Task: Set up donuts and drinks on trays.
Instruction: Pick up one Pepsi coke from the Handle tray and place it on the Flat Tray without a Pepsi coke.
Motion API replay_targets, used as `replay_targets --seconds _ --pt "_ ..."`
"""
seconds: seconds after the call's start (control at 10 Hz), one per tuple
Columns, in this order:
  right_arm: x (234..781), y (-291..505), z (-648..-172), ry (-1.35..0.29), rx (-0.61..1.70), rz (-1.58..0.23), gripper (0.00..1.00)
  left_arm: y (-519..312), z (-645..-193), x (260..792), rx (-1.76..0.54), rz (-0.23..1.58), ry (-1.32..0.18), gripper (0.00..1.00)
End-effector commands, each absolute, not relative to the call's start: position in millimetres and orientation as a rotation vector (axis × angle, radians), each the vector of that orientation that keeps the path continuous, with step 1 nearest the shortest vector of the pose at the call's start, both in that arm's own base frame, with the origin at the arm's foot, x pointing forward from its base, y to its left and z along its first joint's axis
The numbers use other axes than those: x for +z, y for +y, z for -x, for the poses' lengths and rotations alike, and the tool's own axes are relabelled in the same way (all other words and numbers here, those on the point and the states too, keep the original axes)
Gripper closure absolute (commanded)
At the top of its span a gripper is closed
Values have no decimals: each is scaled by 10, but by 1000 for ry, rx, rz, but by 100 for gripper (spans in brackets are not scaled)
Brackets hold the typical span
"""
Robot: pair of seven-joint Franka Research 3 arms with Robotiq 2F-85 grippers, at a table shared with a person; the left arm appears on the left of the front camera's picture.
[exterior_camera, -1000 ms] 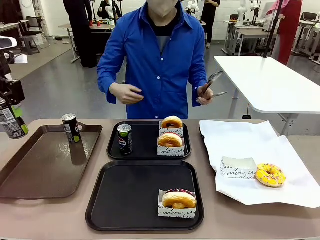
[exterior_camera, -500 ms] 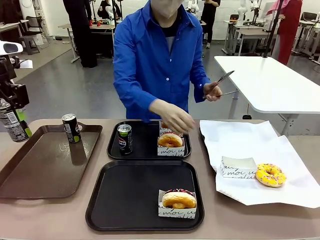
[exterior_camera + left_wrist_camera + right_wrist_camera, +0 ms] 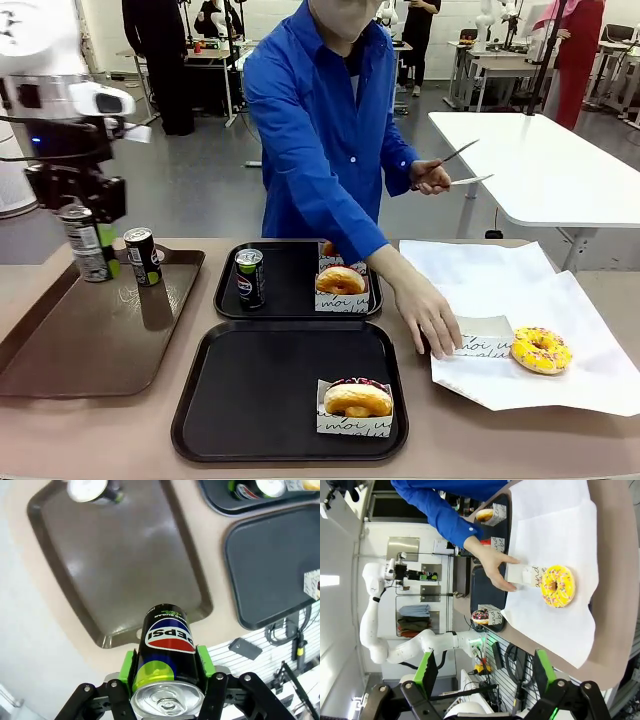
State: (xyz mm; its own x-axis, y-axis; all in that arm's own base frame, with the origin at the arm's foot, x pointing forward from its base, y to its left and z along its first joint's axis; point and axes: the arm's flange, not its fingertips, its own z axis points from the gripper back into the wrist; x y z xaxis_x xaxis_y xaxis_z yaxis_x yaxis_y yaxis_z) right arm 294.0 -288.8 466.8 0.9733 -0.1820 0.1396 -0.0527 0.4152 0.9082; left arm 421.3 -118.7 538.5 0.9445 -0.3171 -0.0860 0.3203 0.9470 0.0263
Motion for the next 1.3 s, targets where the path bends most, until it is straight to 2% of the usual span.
replay_targets --seconds 0.0,0.5,0.7,1.2 --pt "4671 -2891 -2940 -240 -80 -1146 0 -1541 -4066 5355 -416 -91 36 41" --pt "4671 -2891 -2940 -240 -80 -1146 0 -2678 -3534 4760 -728 -145 20 41" --pt "4671 -2891 -2940 -240 -80 -1146 0 -2924 -3482 4621 -796 -127 13 41" --pt "4671 -2891 -2940 -240 -80 -1146 0 -3009 -3420 4564 -785 -123 32 41"
